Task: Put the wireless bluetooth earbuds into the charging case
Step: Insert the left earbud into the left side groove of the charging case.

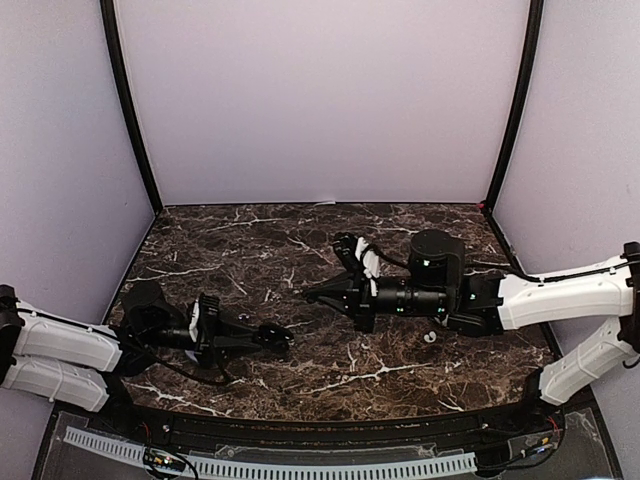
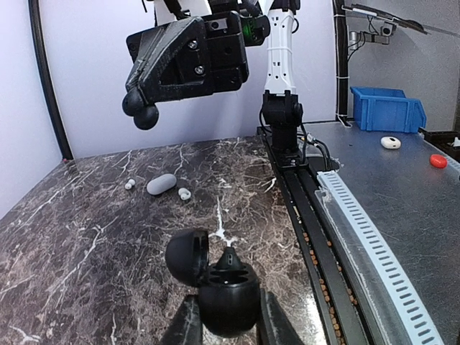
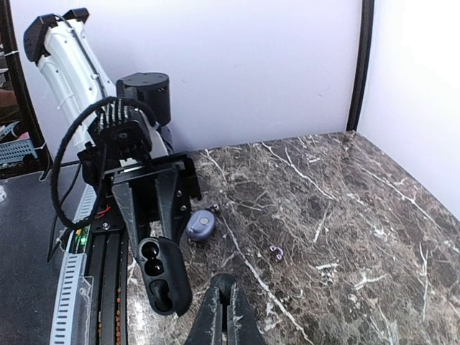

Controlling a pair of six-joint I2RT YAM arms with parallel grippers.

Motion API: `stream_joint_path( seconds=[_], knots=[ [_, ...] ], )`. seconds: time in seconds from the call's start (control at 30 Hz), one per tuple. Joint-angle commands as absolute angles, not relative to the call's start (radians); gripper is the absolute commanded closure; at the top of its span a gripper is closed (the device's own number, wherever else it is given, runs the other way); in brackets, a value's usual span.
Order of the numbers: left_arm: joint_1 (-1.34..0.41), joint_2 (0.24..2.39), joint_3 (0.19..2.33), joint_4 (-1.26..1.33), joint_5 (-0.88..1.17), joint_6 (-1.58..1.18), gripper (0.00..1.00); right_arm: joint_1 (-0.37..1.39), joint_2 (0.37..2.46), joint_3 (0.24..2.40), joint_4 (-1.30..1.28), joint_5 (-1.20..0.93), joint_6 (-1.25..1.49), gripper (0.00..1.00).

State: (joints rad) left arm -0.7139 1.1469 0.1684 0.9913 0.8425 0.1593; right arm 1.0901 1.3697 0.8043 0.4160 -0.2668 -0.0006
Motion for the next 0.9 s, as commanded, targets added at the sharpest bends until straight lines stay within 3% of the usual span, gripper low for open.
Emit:
stream_joint_path(
  seconds=[0.0, 0.87],
  knots=[
    [-0.734, 1.119, 0.207, 0.978, 0.874, 0.148, 1.00, 1.138, 1.366, 0.794, 0.554, -0.258, -0.037, 1.00],
    [-0.769, 1.141, 0.238, 1.028, 0.779, 0.084, 1.00, 1.279, 1.505, 0.869, 0.589, -0.159, -0.117, 1.00]
  ],
)
